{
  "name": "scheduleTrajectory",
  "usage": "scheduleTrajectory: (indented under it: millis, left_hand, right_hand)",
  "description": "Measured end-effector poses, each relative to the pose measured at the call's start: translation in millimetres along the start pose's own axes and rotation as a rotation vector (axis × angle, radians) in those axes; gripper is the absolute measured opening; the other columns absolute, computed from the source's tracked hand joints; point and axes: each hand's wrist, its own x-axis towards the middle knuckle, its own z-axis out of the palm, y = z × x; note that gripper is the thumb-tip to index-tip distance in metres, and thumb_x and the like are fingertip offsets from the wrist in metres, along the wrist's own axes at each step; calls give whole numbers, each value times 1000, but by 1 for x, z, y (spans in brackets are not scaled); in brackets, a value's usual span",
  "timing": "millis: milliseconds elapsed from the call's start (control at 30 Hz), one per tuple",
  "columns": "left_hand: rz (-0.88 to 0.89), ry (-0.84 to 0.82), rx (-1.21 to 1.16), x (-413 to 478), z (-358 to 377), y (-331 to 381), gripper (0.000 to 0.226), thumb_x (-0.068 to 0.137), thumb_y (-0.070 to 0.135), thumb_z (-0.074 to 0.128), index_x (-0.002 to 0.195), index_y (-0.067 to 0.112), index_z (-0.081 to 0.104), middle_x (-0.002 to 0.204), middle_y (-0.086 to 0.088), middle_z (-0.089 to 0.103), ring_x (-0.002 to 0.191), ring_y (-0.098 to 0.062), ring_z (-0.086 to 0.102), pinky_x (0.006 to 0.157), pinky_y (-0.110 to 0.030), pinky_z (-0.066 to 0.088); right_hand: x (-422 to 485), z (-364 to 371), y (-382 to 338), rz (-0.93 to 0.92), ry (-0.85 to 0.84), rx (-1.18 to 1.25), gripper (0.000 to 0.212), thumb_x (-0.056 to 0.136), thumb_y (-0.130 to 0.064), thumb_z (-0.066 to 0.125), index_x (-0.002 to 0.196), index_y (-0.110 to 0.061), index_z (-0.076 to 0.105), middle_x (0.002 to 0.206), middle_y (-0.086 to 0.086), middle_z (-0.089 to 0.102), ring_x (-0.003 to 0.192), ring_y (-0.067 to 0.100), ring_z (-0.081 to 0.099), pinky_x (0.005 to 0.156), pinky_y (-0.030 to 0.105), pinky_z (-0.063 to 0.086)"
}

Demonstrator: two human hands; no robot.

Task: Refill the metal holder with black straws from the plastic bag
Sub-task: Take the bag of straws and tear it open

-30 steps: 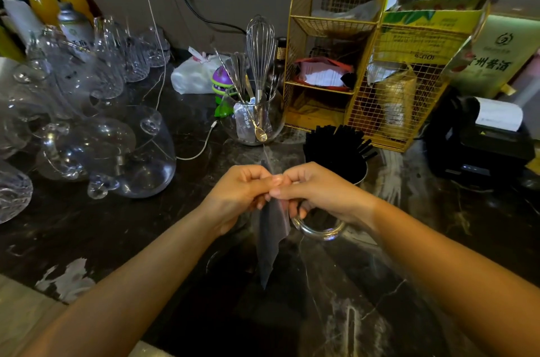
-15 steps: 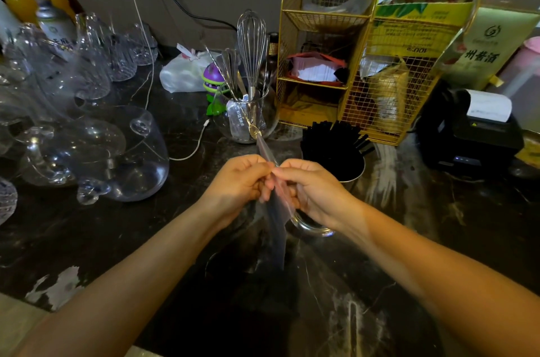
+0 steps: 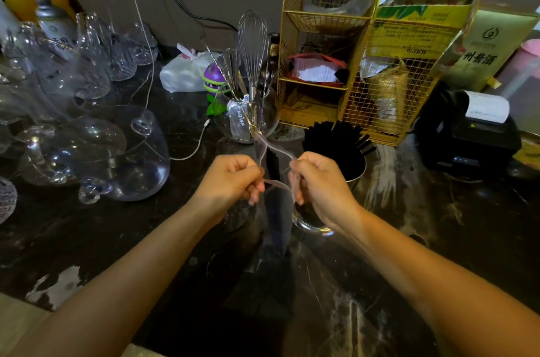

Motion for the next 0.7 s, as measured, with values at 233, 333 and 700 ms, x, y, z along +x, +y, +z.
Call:
scheduleTrajectory:
  millis: [233, 333, 700]
  left_hand:
    - [138, 199, 197, 8, -39, 17, 33, 73, -13, 50, 45, 4, 46, 29, 0, 53, 24, -5, 40, 30, -11, 33]
    - [189, 239, 280, 10, -51, 23, 33, 72, -9, 52, 43, 6, 47, 30, 0, 54, 24, -6, 39, 32, -10, 32]
    - [341, 371, 363, 17, -51, 51, 29, 72, -6, 51, 46, 5, 45, 36, -7, 50, 26, -6, 41, 33, -9, 34]
  right_hand:
    - [1, -12, -13, -45, -13, -368, 32, 75, 3, 52, 52, -12, 38, 48, 5, 46, 35, 8, 41, 37, 19, 33]
    - [3, -14, -18, -77, 0, -464, 33, 74, 1, 54, 52, -15, 35, 51, 4, 40, 47, 14, 37, 48, 24, 32]
    - [4, -5, -37, 20, -102, -484, 10, 81, -9, 47, 78, -14, 40, 64, 2, 42, 55, 14, 38, 49, 27, 30]
